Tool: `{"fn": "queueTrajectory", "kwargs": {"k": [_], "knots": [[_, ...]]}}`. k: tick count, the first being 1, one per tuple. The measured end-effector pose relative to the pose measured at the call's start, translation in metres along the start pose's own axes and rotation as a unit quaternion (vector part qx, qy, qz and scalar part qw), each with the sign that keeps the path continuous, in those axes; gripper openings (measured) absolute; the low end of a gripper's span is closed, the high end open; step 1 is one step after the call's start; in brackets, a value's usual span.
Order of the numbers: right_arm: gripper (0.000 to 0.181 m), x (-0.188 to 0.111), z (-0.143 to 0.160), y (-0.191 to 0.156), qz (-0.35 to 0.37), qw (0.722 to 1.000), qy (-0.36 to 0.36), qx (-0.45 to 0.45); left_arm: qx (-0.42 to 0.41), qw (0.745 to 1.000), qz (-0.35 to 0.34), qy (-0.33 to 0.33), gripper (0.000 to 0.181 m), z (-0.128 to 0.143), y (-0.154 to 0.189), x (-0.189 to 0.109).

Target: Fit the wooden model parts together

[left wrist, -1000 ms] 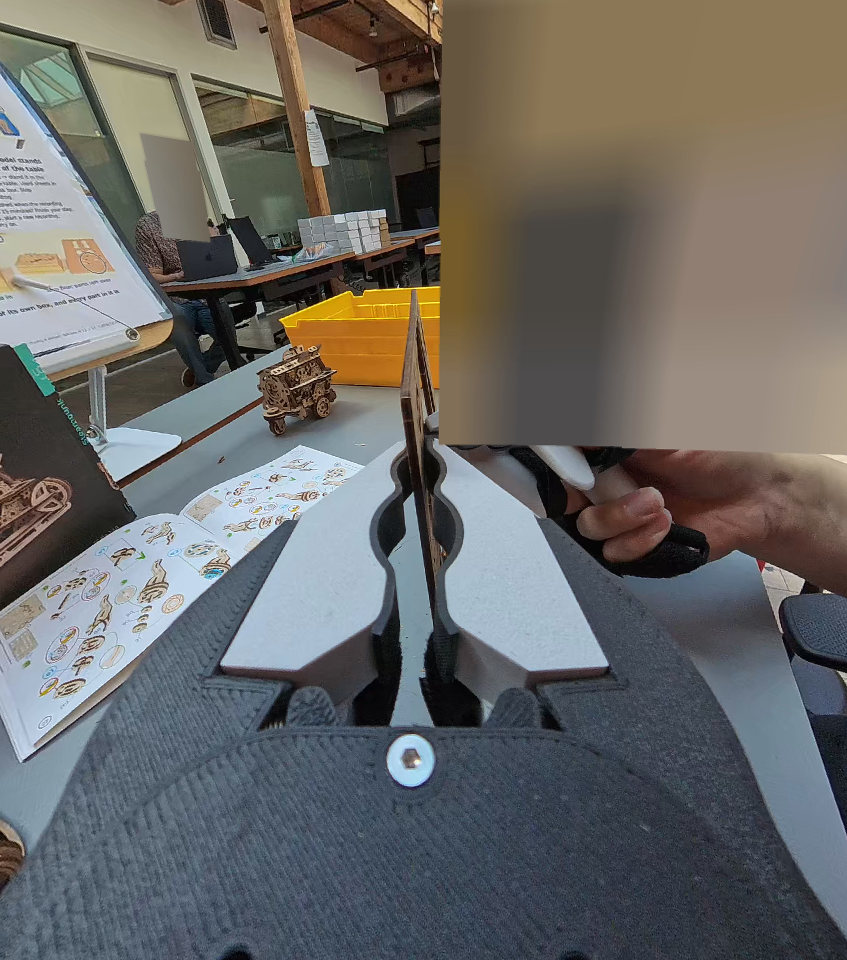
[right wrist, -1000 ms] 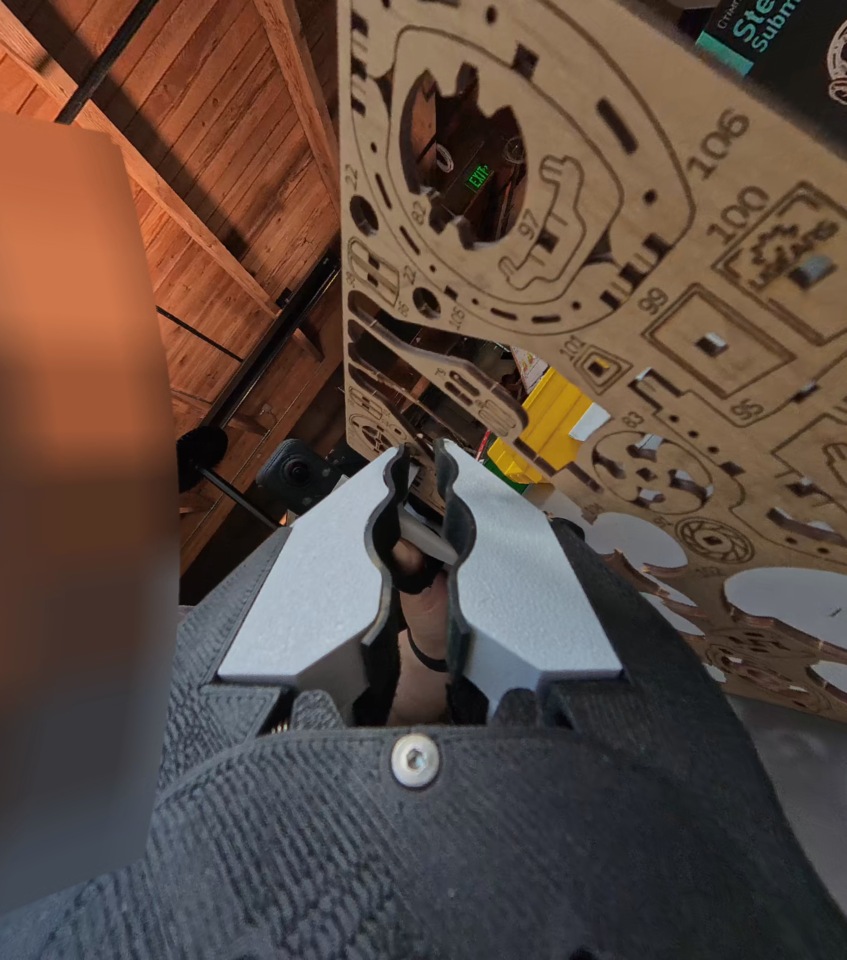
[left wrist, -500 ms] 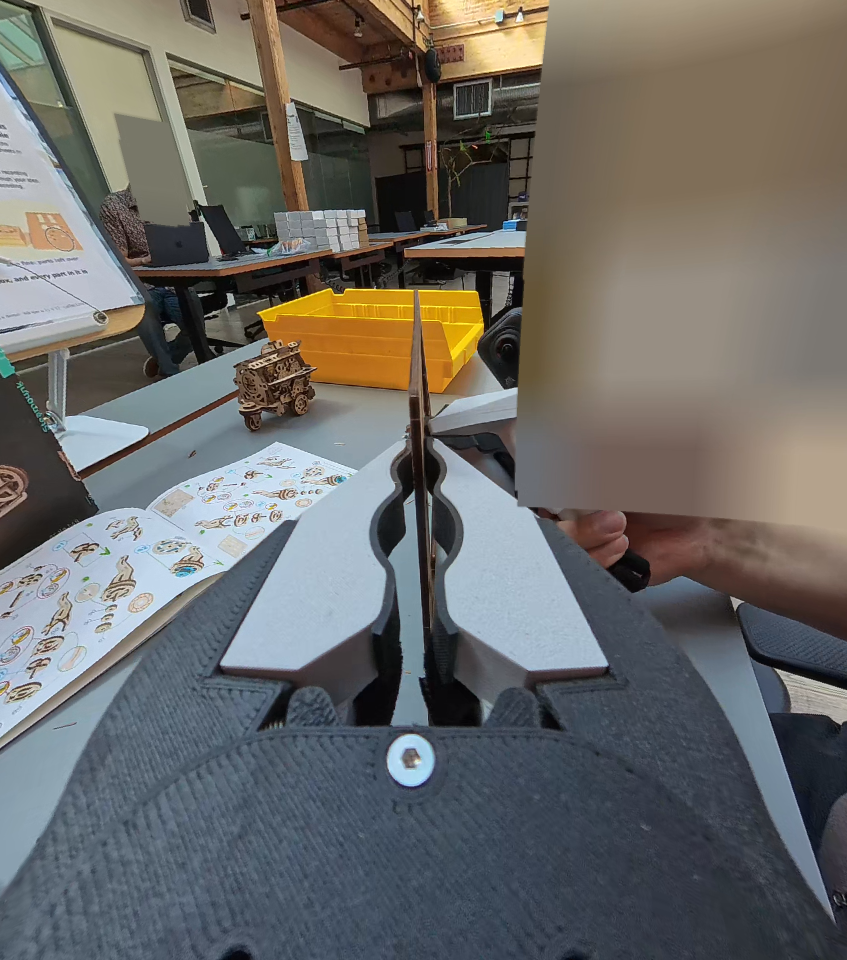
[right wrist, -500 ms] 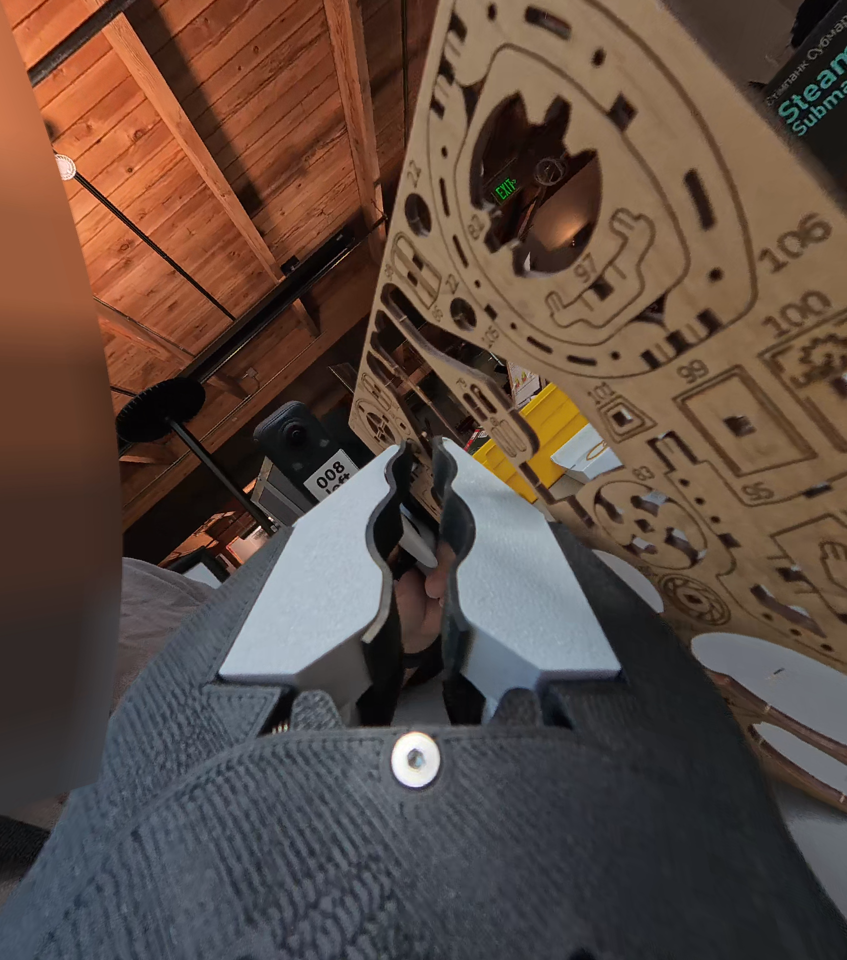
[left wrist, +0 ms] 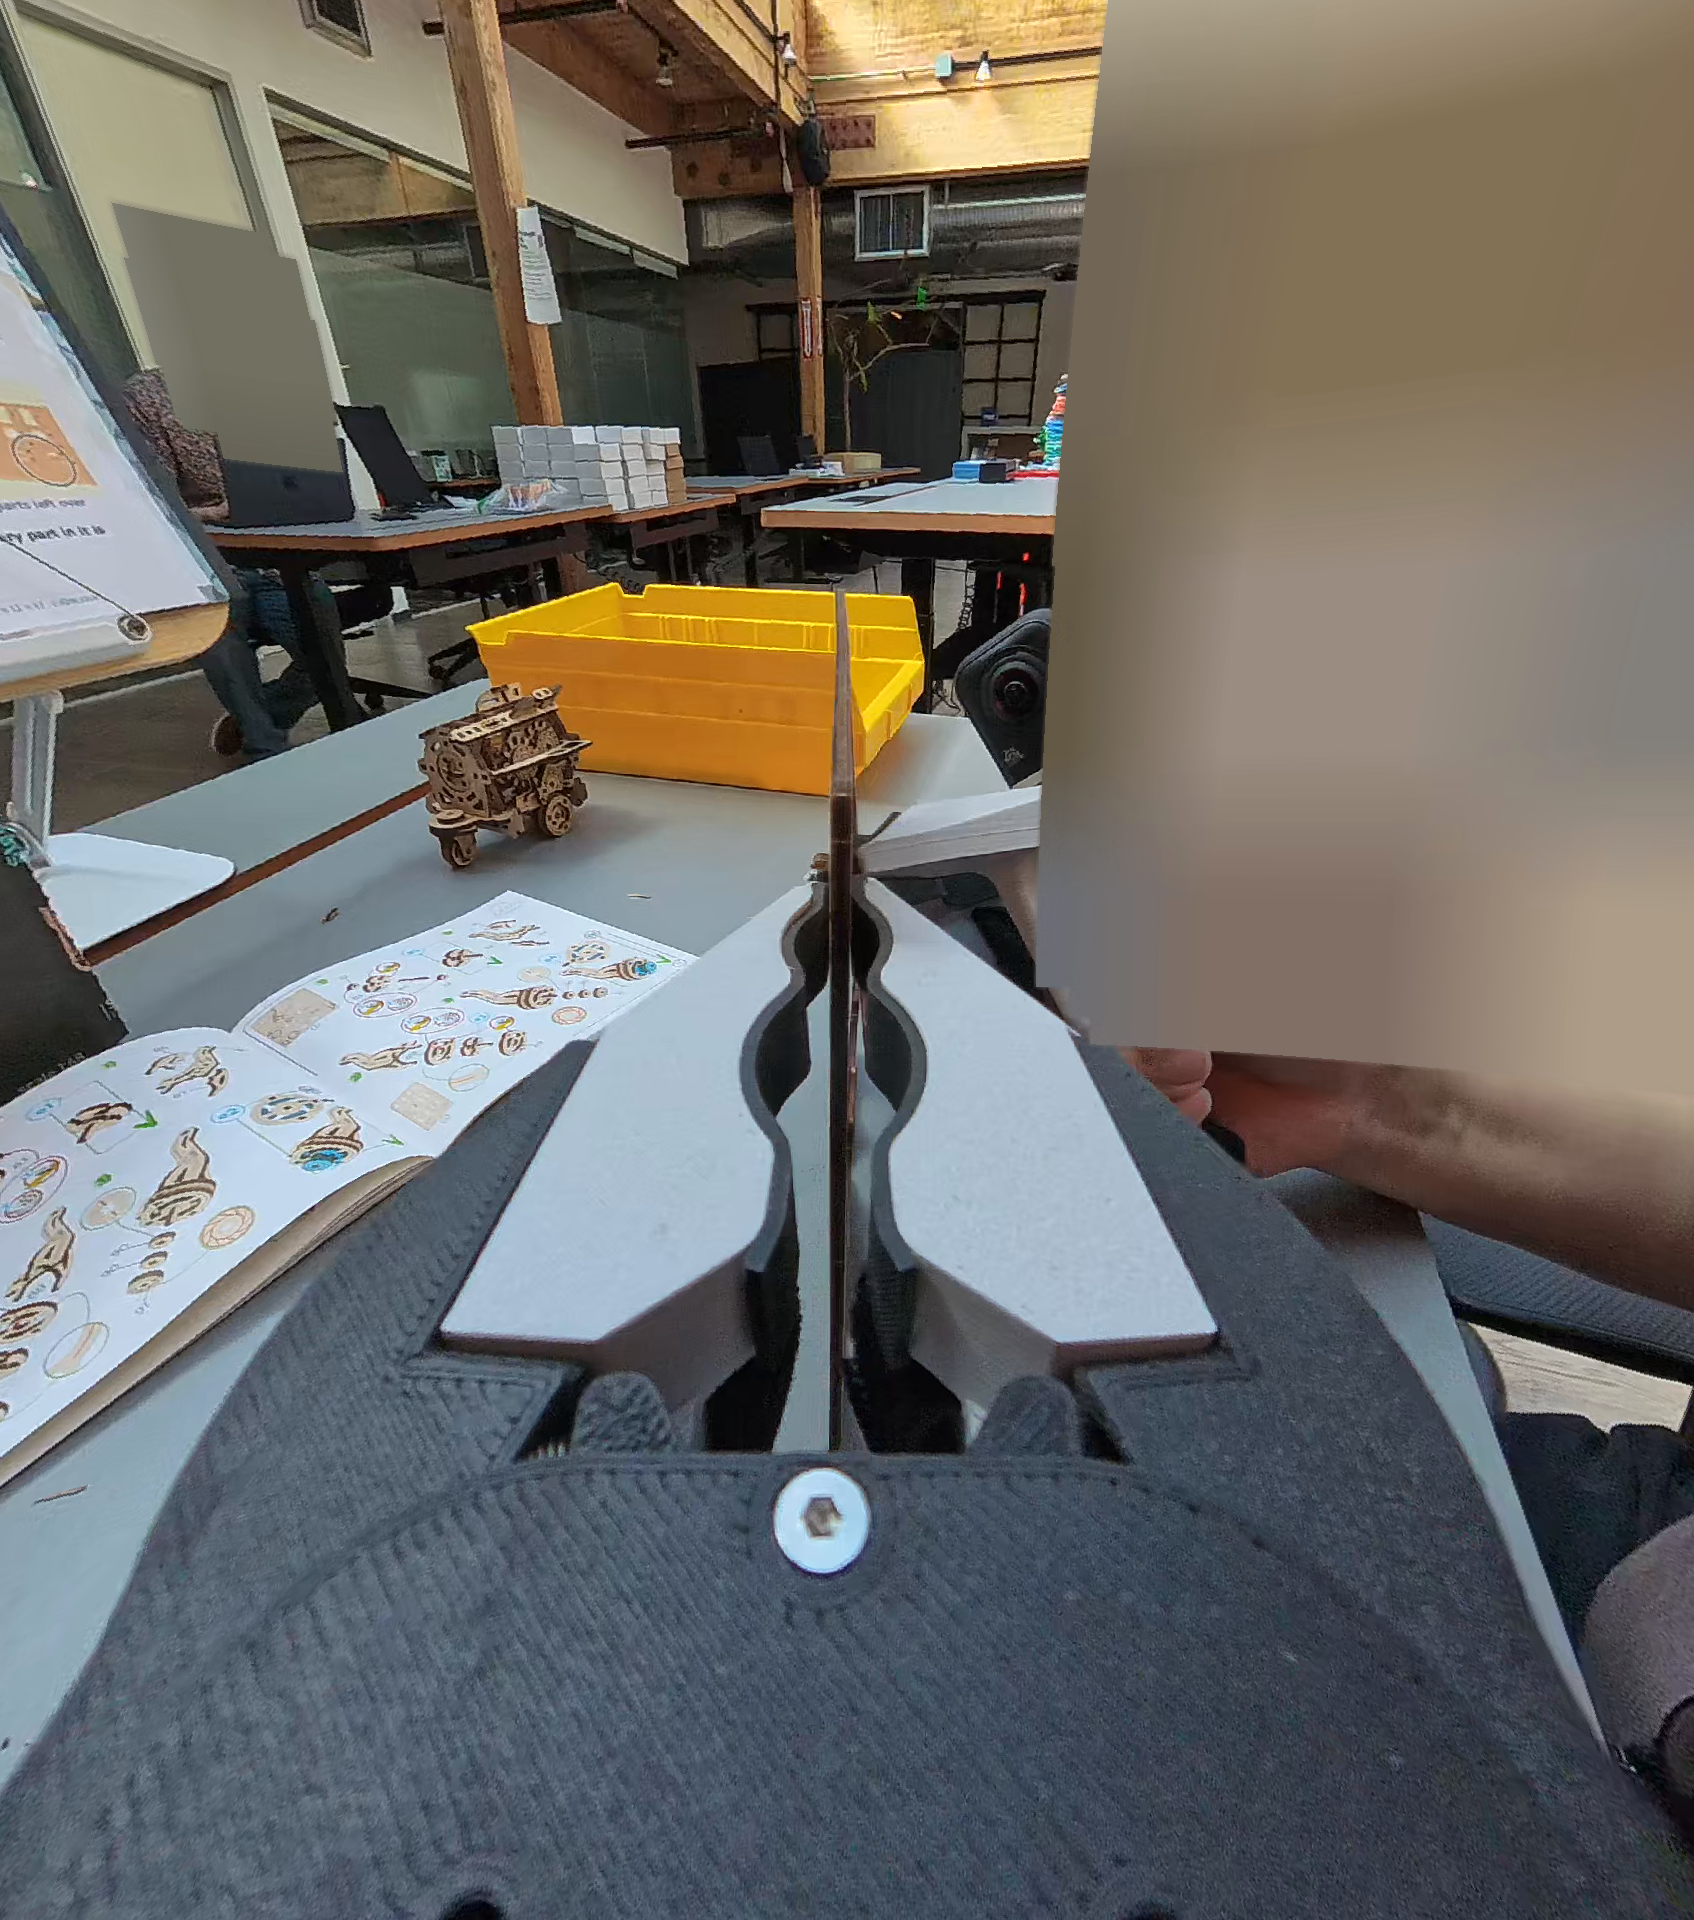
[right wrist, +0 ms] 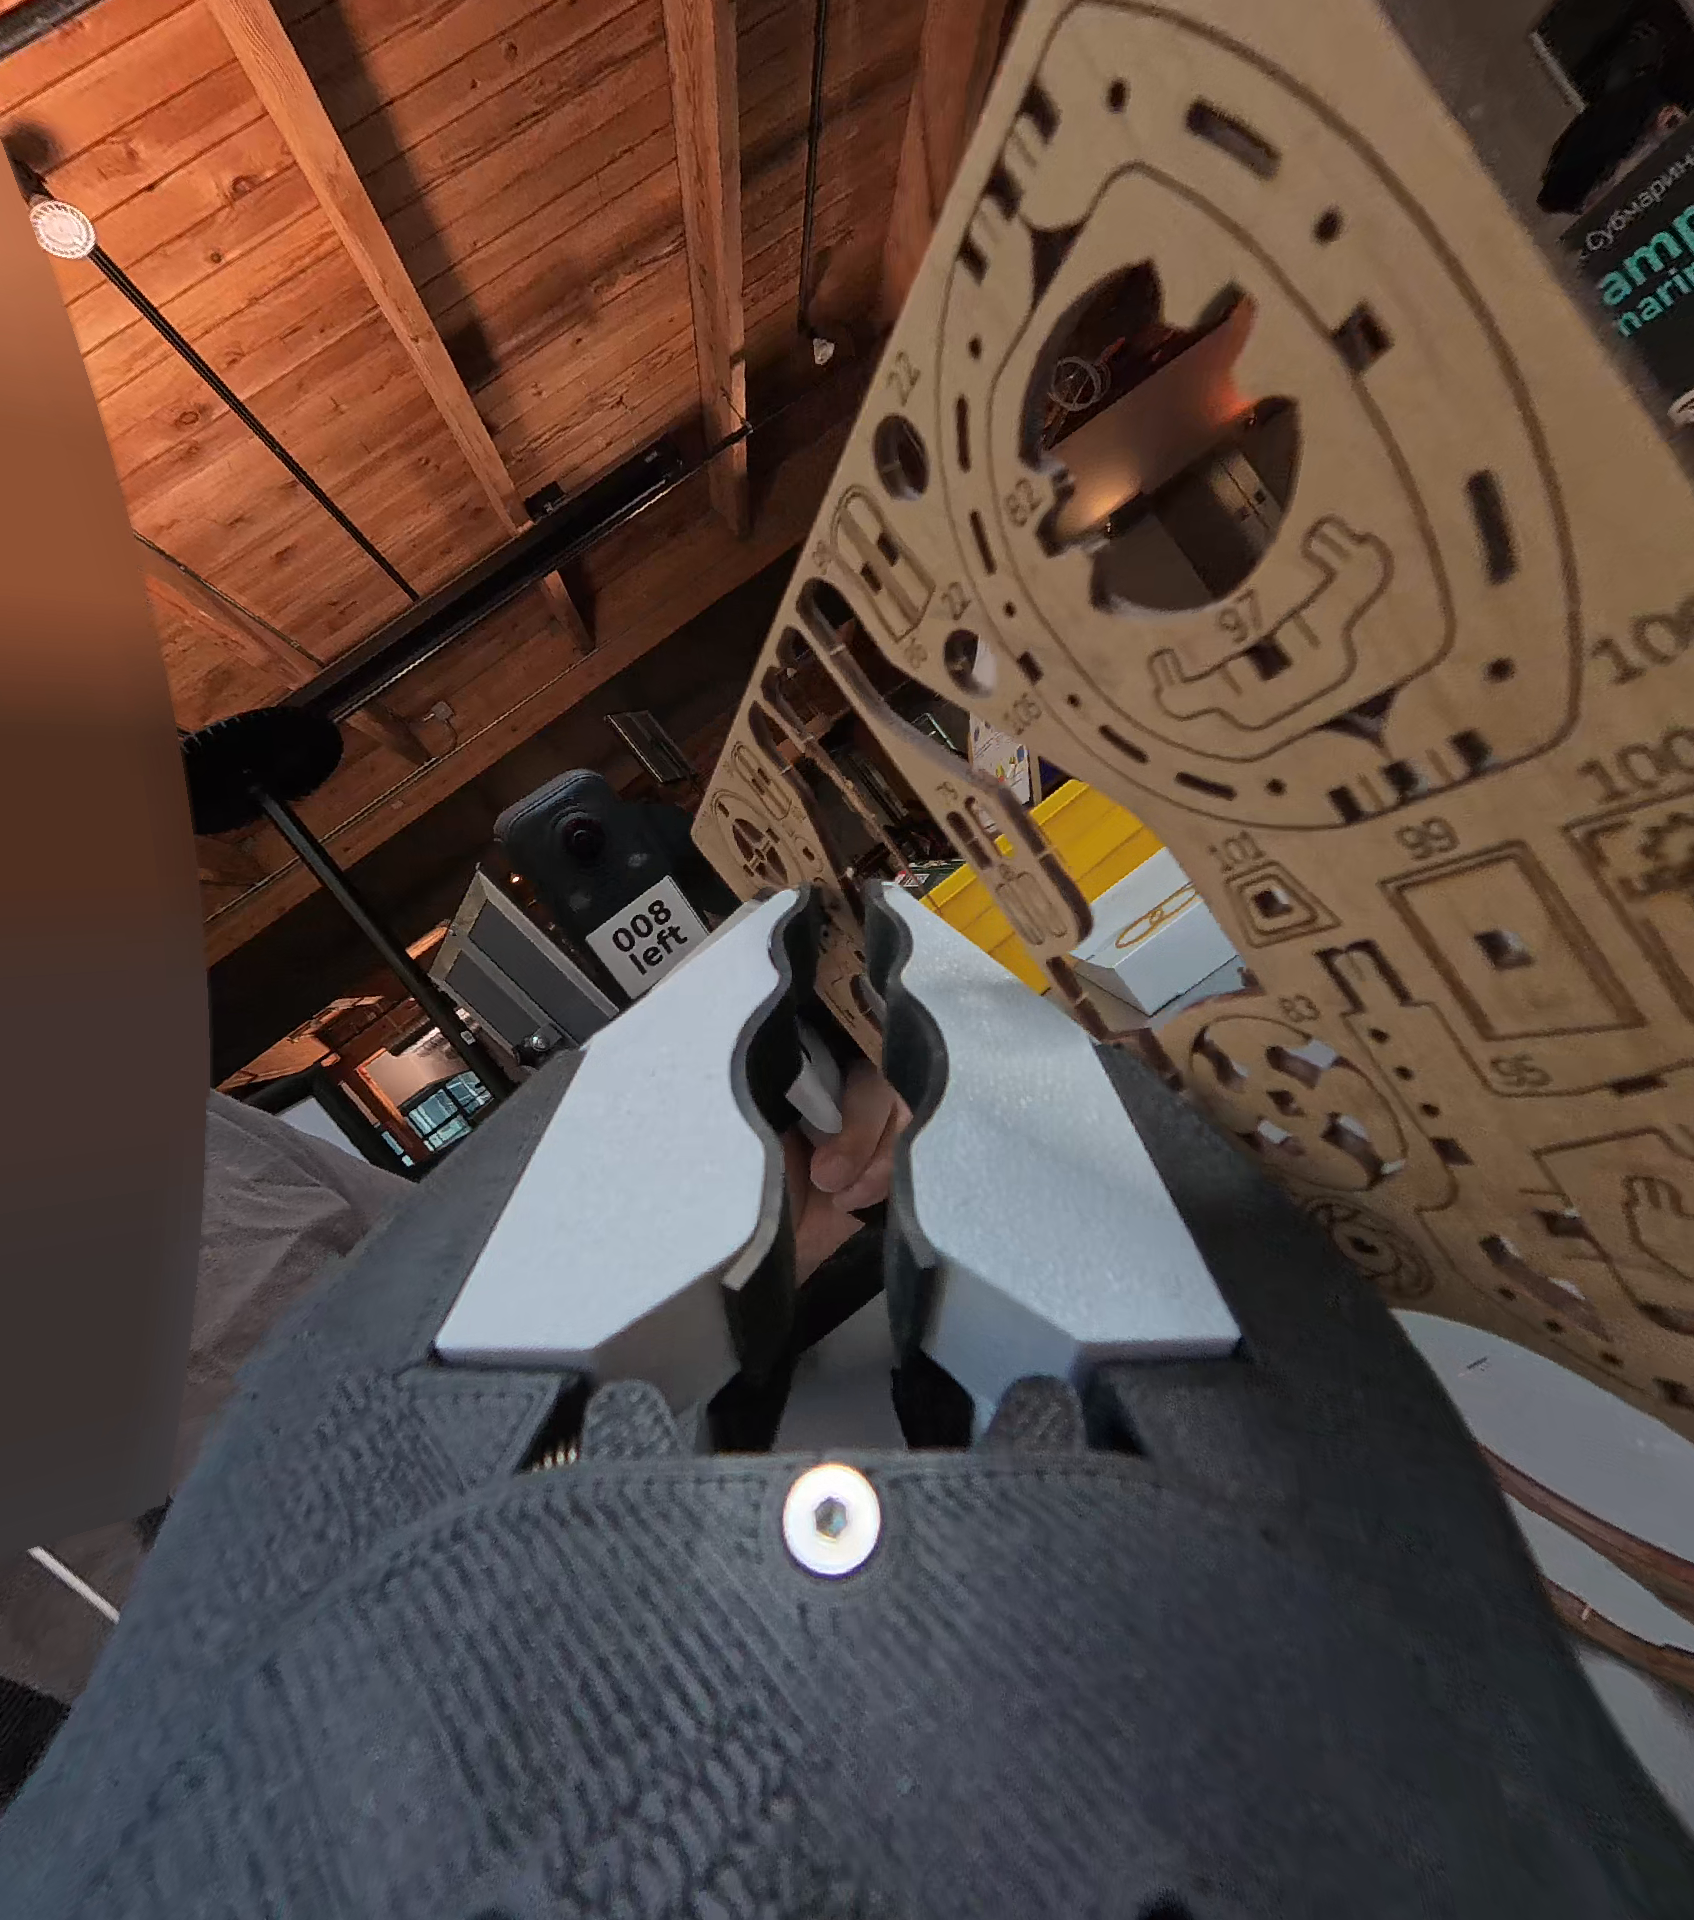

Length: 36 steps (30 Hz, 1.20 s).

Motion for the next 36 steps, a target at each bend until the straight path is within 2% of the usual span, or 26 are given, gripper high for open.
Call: {"fn": "queueTrajectory", "kwargs": {"k": [11,15,22,26,29,36], "knots": [[0.007,-0.0028,-0.0010,-0.0055,0.015,0.997,-0.020,-0.069,0.018,1.000,0.001,-0.007,0.001,-0.0003,0.0042,0.0004],[0.006,-0.0019,-0.0008,-0.0074,0.033,0.993,-0.019,-0.110,0.021,1.000,-0.003,-0.009,0.001,-0.0003,0.0045,-0.0003],[0.006,-0.0026,0.0012,-0.0089,0.052,0.990,0.000,-0.131,0.034,0.999,-0.020,-0.009,0.001,0.0001,0.0068,0.0004],[0.006,-0.0030,0.0017,-0.0076,0.045,0.993,0.011,-0.111,0.021,1.000,-0.012,-0.006,0.001,0.0004,0.0053,0.0008],[0.006,-0.0050,0.0010,-0.0066,0.014,0.998,0.016,-0.065,0.013,1.000,0.000,-0.001,0.001,-0.0003,0.0060,0.0016],[0.007,-0.0049,0.0015,-0.0062,0.012,0.998,0.017,-0.056,0.008,1.000,0.004,0.000,0.001,0.0005,0.0054,0.0014]]}}
Point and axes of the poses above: each gripper's, where its closed fingertips meet, x out along the fingers, z out of its underside, y = z × x across the jaws, the point moved 6 cm from there along -x, back along the fingers, and after that the axes turned 2 degrees about -y, right-handed, at the moved point
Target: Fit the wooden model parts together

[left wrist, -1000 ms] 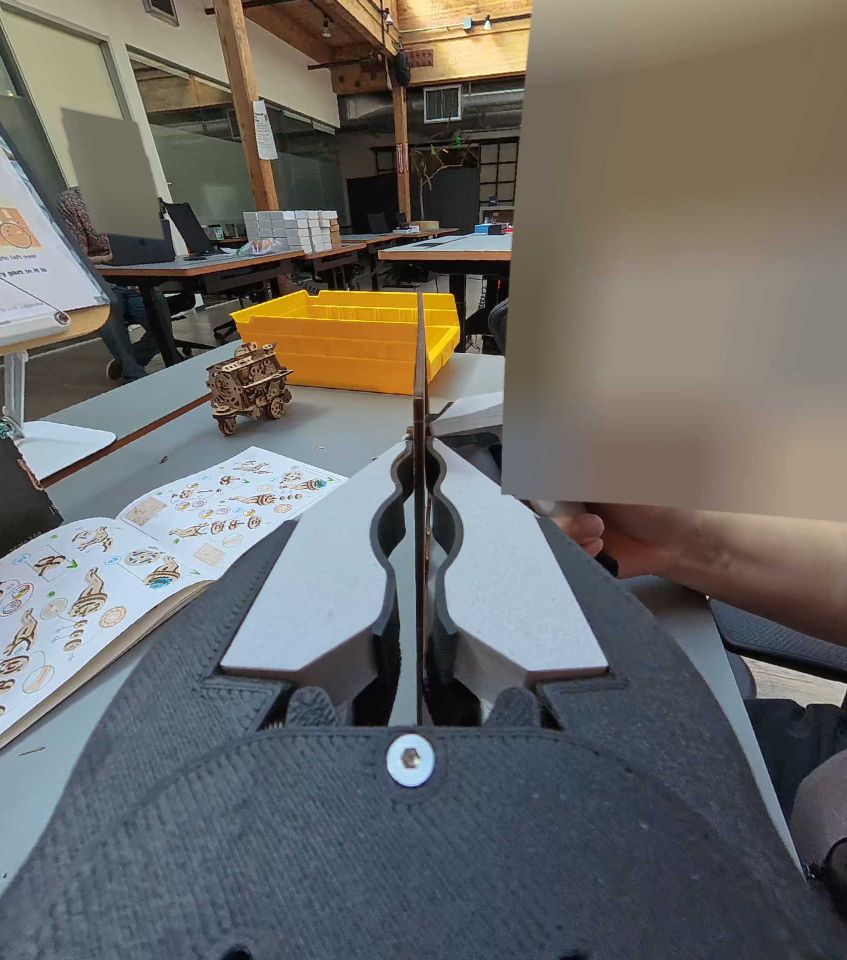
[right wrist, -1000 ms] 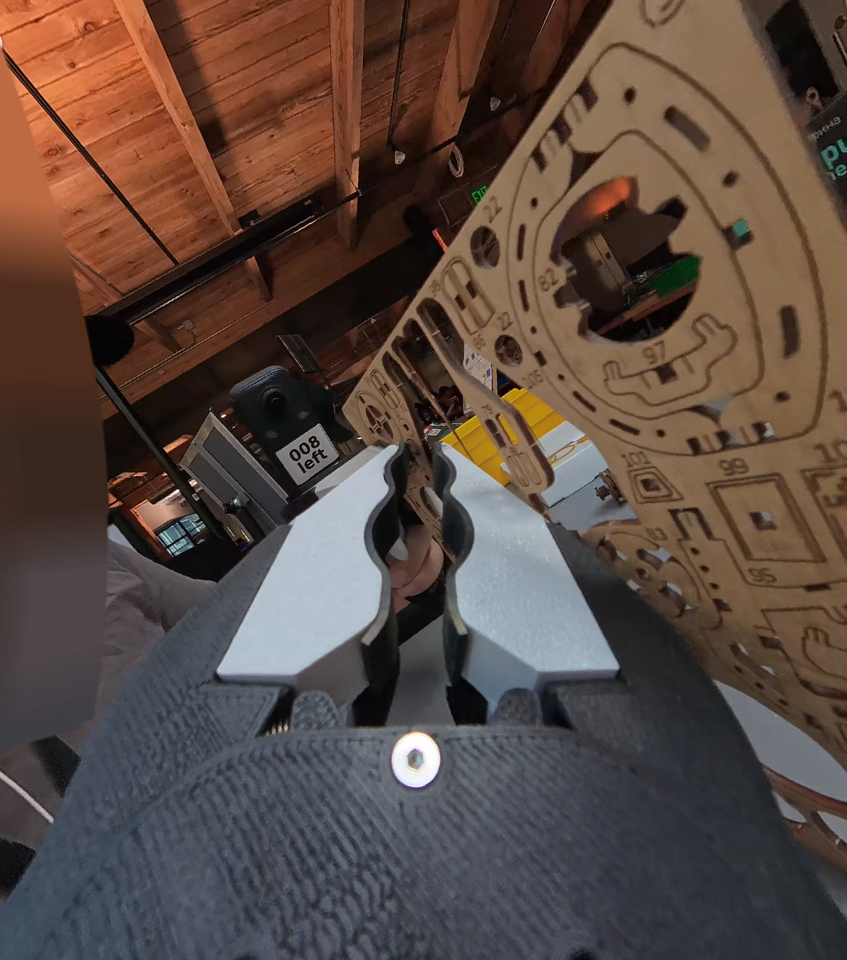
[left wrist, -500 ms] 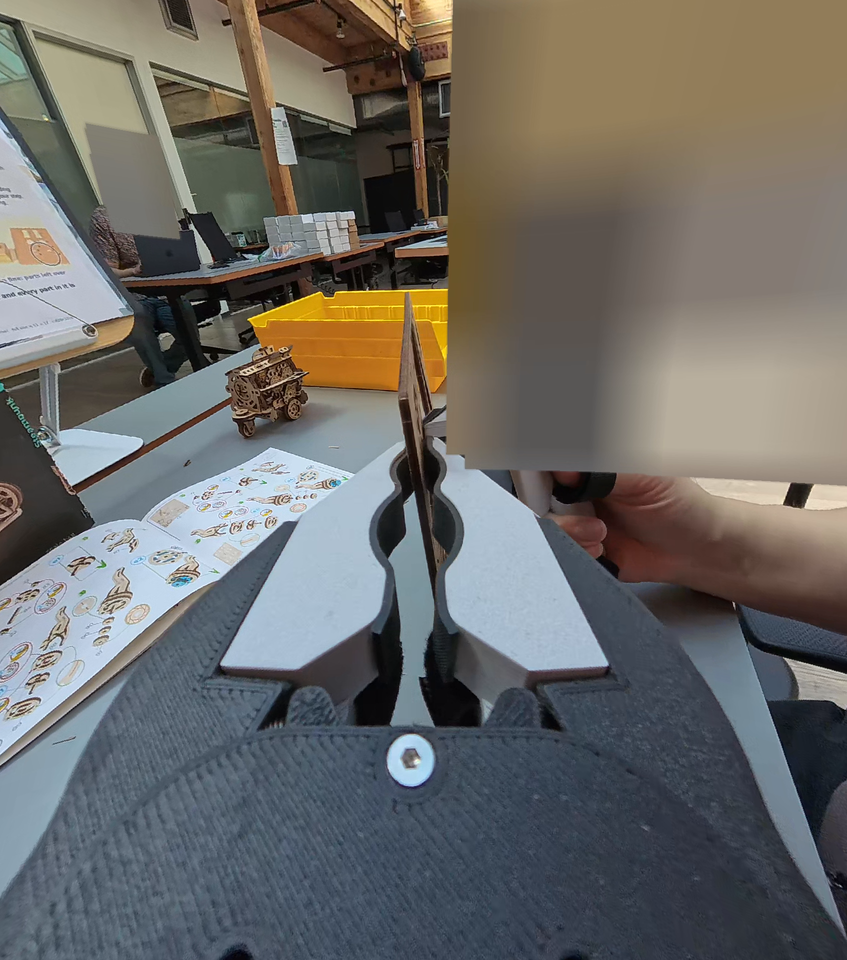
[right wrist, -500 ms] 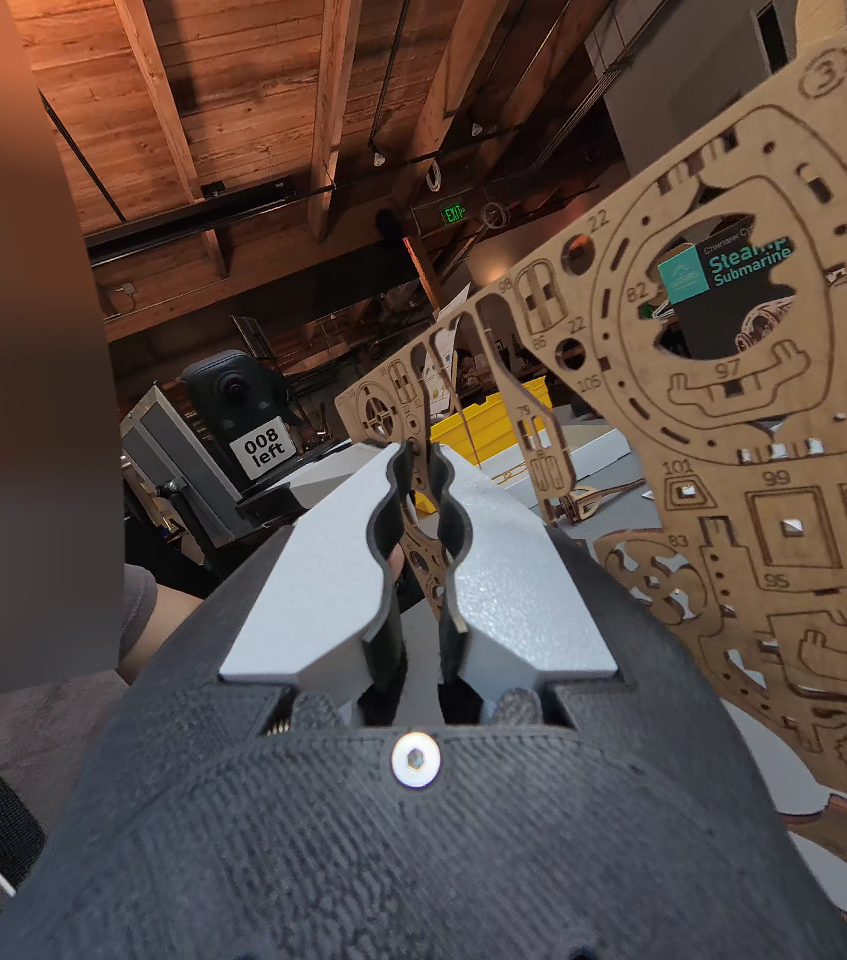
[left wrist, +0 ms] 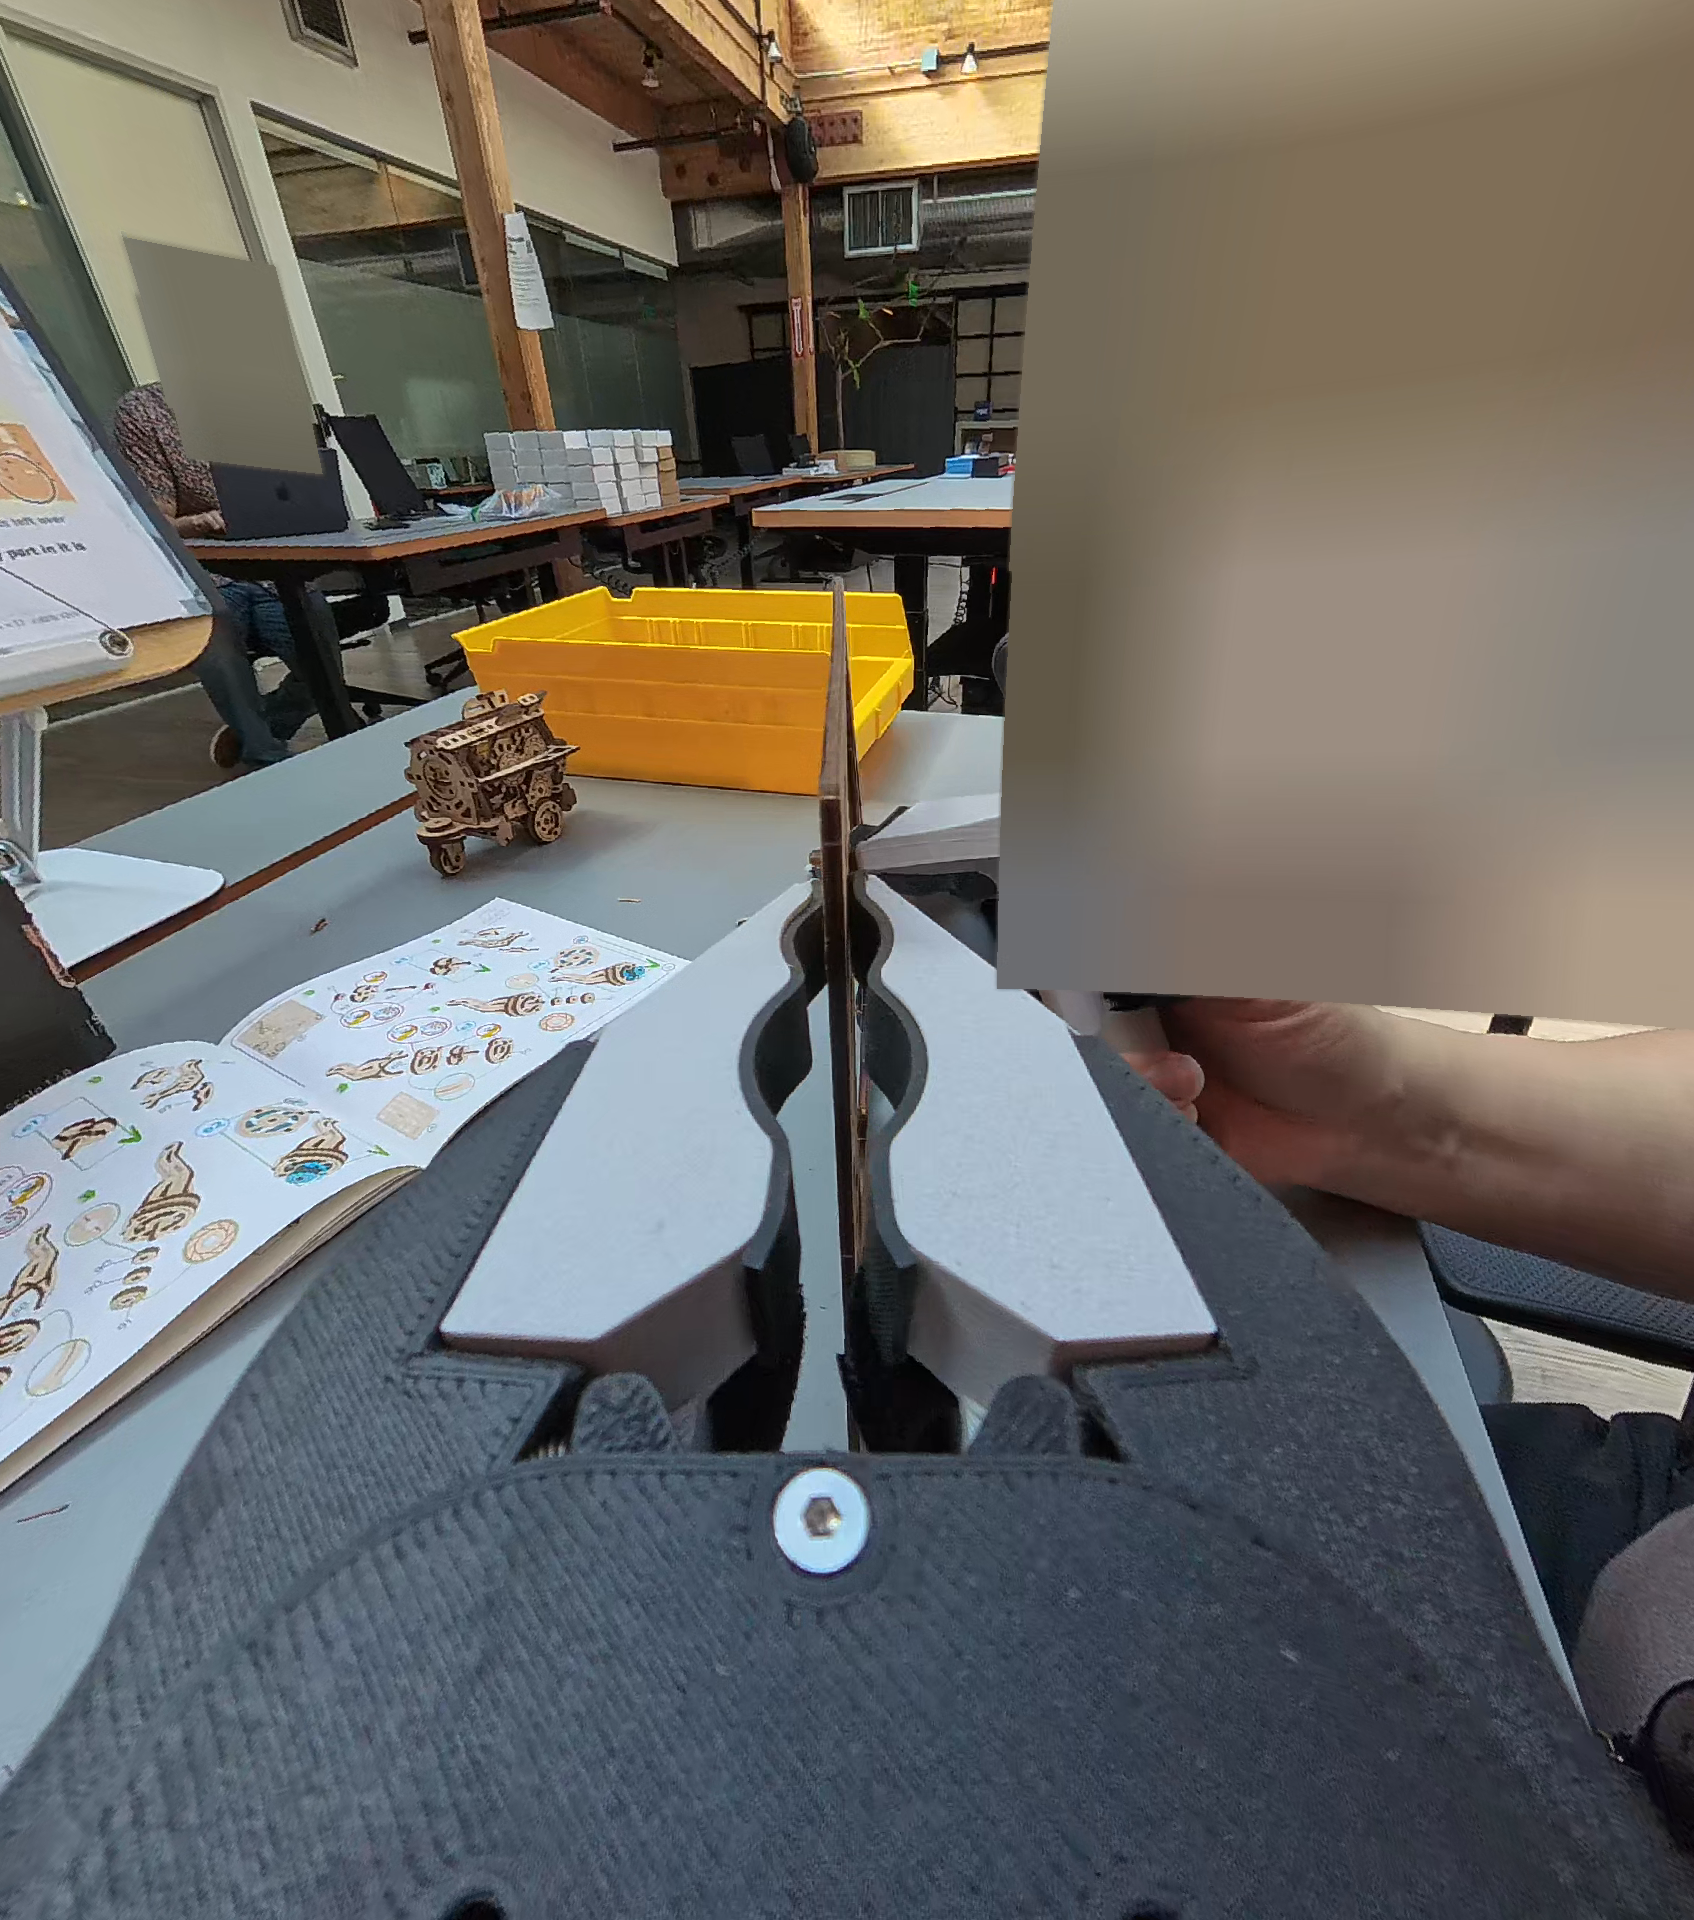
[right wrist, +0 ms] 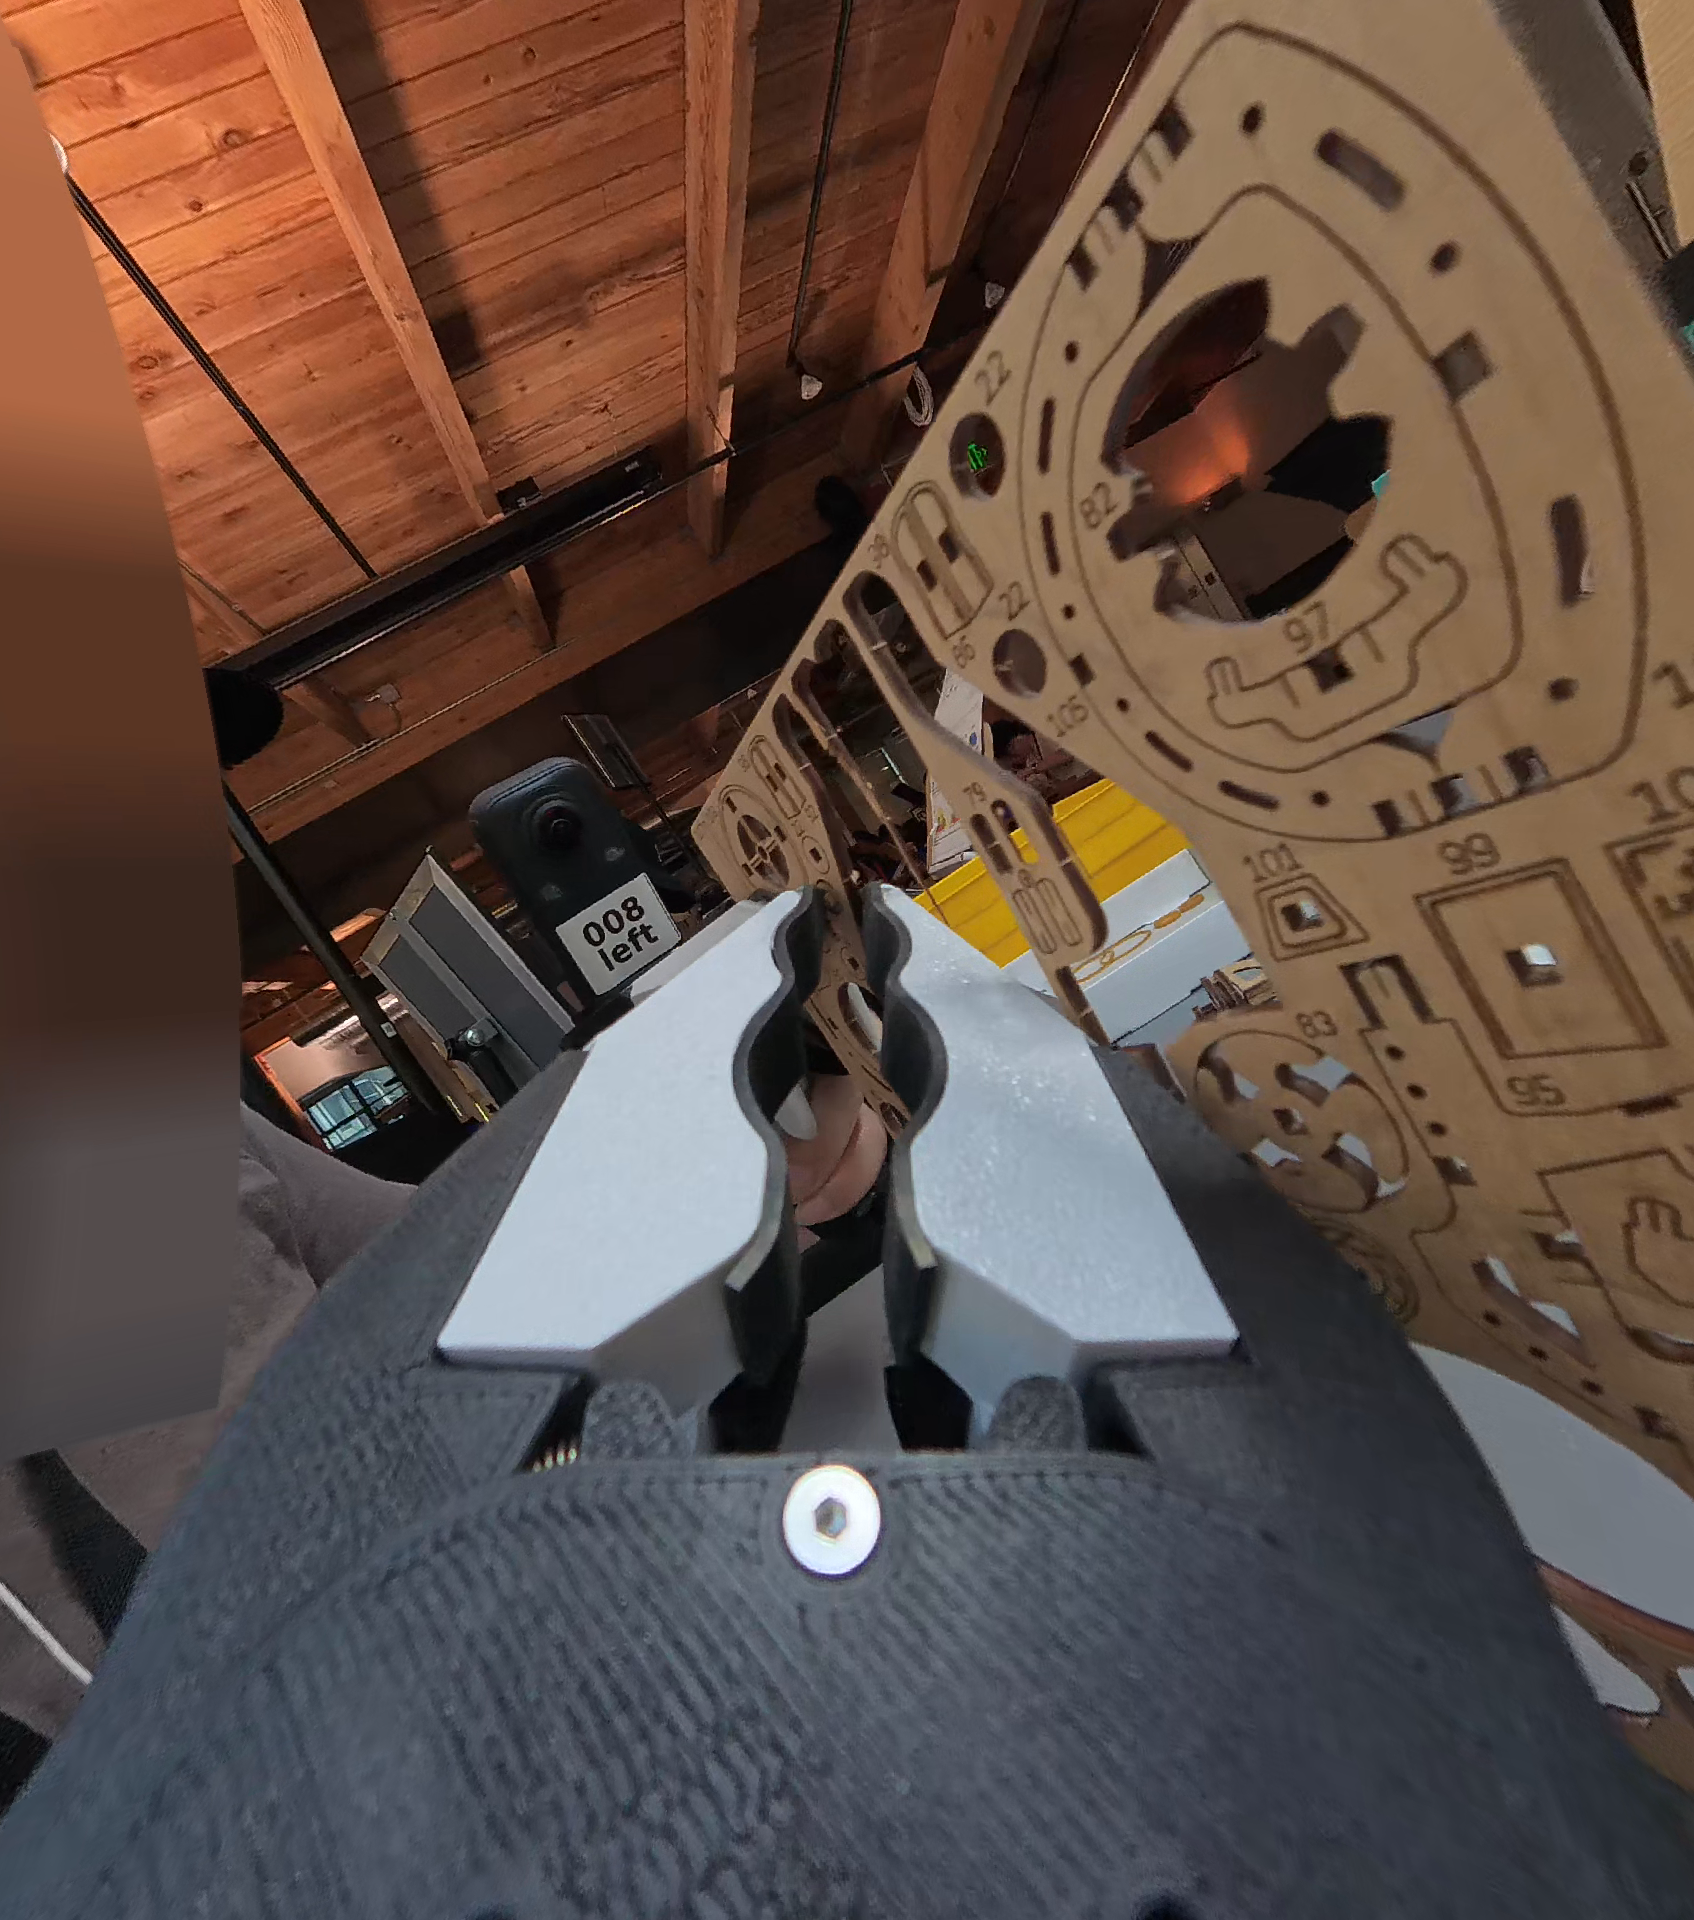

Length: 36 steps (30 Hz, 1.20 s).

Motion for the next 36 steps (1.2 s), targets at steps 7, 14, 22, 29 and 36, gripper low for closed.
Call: {"fn": "queueTrajectory", "kwargs": {"k": [7,14,22,29,36], "knots": [[0.006,-0.001,0.000,-0.001,0.006,1.000,-0.005,-0.016,0.010,1.000,-0.010,0.002,0.001,0.001,0.002,0.000],[0.006,0.001,-0.001,-0.001,0.015,0.999,-0.005,-0.029,0.013,1.000,-0.026,0.007,0.002,0.000,0.003,0.000],[0.005,0.001,-0.002,0.002,0.022,1.000,-0.011,-0.014,-0.019,1.000,-0.010,0.014,0.001,0.002,-0.002,0.002],[0.005,0.002,-0.001,0.003,0.043,0.998,-0.034,-0.028,-0.111,0.993,0.033,0.029,0.001,0.004,-0.011,0.001],[0.006,0.002,-0.001,0.002,0.047,0.998,-0.033,-0.030,-0.112,0.993,0.030,0.026,0.001,0.004,-0.011,-0.001]]}}
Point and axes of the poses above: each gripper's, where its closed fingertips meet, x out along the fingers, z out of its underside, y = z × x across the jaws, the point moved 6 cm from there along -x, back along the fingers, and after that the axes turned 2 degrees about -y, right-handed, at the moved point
